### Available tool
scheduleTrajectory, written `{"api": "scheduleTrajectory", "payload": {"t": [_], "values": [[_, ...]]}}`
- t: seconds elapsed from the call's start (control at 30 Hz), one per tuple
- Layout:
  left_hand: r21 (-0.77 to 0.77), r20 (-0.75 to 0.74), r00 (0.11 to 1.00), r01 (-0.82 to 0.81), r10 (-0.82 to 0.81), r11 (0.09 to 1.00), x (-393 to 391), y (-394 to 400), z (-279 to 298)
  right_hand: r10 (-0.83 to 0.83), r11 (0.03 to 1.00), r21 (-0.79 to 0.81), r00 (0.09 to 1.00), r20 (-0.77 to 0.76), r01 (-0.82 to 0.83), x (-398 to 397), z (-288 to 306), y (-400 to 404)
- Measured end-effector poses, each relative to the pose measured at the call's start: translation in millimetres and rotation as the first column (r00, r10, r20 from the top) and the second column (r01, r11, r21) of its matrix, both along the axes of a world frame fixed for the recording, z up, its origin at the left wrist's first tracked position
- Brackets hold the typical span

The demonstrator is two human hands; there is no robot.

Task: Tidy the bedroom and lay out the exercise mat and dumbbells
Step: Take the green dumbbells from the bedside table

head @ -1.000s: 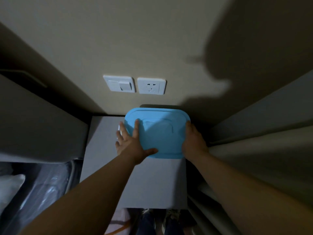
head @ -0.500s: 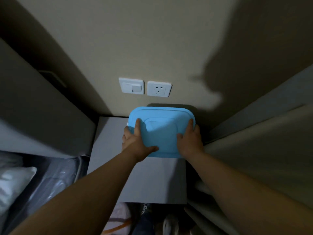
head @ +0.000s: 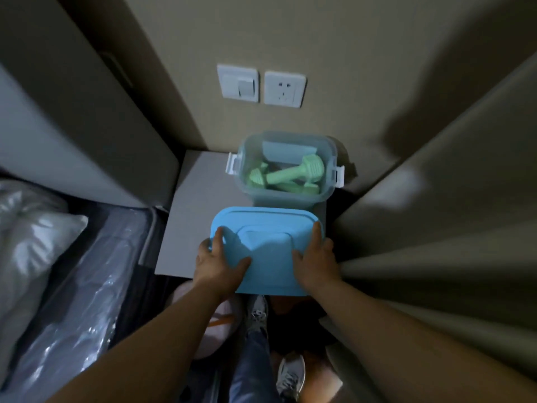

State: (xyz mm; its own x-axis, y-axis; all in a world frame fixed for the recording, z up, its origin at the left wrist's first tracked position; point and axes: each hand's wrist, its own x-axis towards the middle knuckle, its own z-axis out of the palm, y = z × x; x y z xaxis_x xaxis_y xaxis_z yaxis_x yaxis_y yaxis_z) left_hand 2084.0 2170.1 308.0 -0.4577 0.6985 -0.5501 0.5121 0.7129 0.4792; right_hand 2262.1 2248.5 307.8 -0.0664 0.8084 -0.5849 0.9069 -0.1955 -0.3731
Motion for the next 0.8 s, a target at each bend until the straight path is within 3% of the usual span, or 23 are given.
{"api": "scheduleTrajectory", "payload": {"t": [0.17,0.37,0.5,0.67,0.8], "values": [[-0.078,0.013,0.998,0.063,-0.062,0.995,2,9,-63,-0.051,0.994,-0.091,0.998,0.036,0.054,10,-64,5],[-0.210,0.062,0.964,0.266,-0.258,0.941,0,35,-130,-0.103,0.988,-0.104,0.992,0.074,0.111,23,-118,32],[-0.199,0.030,0.968,0.249,-0.248,0.948,-7,40,-103,0.075,0.997,-0.032,0.989,0.123,-0.072,15,-86,36],[-0.038,-0.049,0.975,0.214,-0.216,0.976,-28,75,-31,0.251,0.960,0.140,0.967,-0.040,-0.243,-17,-16,57],[0.048,-0.104,0.967,0.238,-0.233,0.970,-46,122,9,0.312,0.923,0.257,0.948,-0.065,-0.286,-48,28,108]]}}
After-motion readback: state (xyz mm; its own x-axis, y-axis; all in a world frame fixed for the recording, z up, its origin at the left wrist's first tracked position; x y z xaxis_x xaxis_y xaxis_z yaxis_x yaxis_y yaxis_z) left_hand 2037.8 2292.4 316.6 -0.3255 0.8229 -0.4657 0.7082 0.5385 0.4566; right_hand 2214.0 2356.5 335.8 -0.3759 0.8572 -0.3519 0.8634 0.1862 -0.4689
